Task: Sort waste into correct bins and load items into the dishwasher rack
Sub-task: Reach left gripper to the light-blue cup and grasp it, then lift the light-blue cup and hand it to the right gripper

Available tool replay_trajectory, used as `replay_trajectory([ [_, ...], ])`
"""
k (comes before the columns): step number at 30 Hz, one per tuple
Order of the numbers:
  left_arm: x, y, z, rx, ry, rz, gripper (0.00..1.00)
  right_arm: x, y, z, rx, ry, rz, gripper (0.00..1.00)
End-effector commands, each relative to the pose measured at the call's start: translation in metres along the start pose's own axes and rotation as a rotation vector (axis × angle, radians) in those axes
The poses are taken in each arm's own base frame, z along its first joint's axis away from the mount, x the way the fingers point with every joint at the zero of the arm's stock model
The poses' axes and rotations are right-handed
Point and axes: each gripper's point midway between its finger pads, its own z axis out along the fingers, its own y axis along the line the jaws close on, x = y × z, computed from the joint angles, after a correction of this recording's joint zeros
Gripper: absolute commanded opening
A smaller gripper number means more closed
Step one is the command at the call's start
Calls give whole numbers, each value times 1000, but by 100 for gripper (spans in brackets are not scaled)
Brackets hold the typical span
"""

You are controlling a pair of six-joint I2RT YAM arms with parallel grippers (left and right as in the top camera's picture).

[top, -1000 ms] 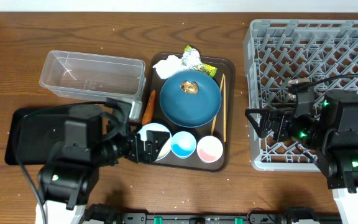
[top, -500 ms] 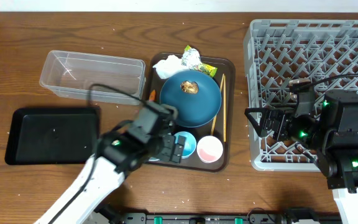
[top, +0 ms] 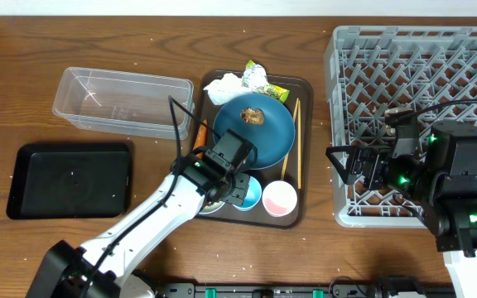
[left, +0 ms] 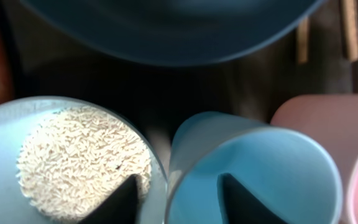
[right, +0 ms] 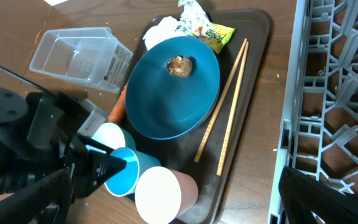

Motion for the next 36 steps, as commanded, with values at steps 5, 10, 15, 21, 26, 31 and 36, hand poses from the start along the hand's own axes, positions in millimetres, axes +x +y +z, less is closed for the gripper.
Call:
replay_trajectory([
  [5, -3, 2, 5, -25, 9, 3, 6, -7, 3, -5, -7, -22, 9, 99],
  [10, -18, -1, -29, 4, -74, -7, 6, -7, 3, -5, -7, -22, 9, 99],
  [15, -38, 10, -92, 27, -209, -60, 6, -7, 3, -6, -7, -21, 9, 99],
  [21, -55, -20, -165, 403, -390, -1, 6, -9, 22, -7, -114, -23, -16, 96],
  [26, -52, -67, -219, 846, -423, 135, 6, -11, 102, -36, -591, -50, -277, 86],
  [31, -43, -92, -258, 1087, -451, 292, 6, -1, 151, -74, -922, -58, -462, 86],
  [36, -39, -102, -283, 1201, -469, 376, 6, 16, 174, -93, -1089, -34, -584, 84],
])
